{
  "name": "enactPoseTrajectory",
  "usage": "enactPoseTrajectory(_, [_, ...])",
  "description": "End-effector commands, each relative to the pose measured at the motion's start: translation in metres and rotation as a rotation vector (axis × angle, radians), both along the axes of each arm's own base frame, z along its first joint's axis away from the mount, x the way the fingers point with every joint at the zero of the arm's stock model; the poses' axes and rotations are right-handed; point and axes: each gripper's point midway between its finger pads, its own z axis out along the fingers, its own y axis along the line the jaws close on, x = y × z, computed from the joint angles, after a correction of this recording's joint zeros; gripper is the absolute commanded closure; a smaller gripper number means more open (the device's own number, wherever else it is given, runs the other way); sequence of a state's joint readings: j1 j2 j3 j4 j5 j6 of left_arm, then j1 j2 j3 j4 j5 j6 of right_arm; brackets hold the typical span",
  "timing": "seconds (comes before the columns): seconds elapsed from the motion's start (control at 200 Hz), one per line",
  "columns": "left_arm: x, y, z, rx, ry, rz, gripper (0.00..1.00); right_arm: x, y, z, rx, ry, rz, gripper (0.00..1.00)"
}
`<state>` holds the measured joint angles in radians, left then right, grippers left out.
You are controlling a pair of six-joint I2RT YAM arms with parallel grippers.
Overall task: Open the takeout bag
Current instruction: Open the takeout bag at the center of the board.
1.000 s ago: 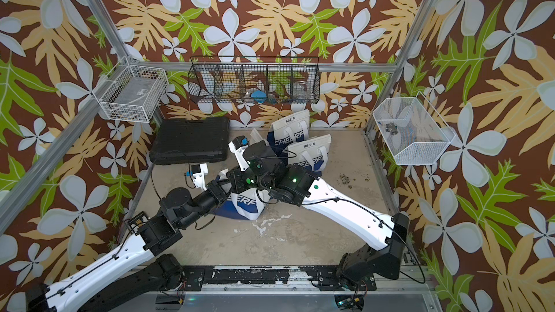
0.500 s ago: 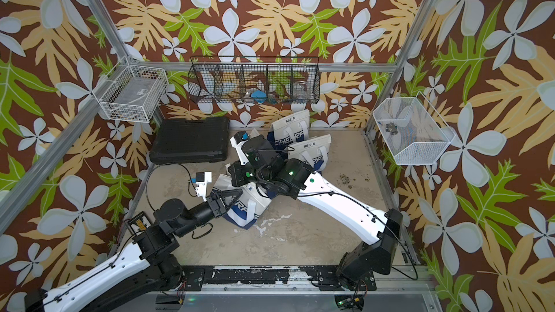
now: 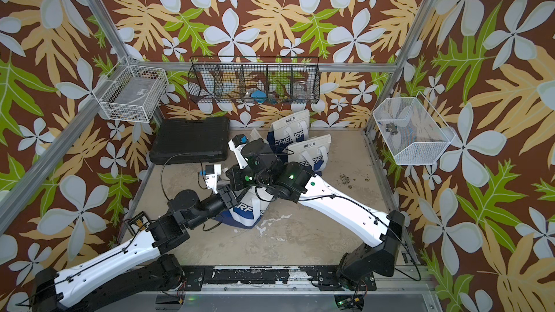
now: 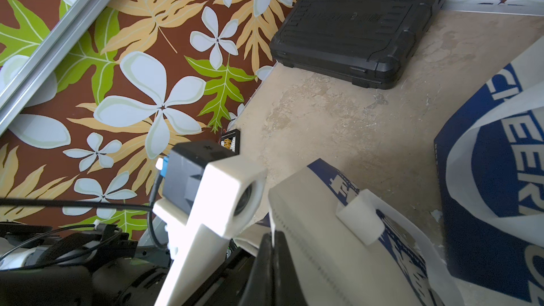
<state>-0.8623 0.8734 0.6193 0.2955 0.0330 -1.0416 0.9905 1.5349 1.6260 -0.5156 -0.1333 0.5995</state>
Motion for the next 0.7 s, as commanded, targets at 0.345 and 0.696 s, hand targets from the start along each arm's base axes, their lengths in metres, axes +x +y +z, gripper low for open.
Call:
enactPoseTrajectory(0.345, [0.005, 0.016, 0.028, -0.037, -0.040, 0.086, 1.00, 0.010, -0.082, 0.053, -0.004, -0.302, -0.207, 0.13])
enactPoseTrajectory(0.696, [0.007, 0.014, 0.030, -0.036, 0.006, 0.088, 1.00, -0.072, -0.162, -0.039, 0.186, -0.462, -0.162, 0.08])
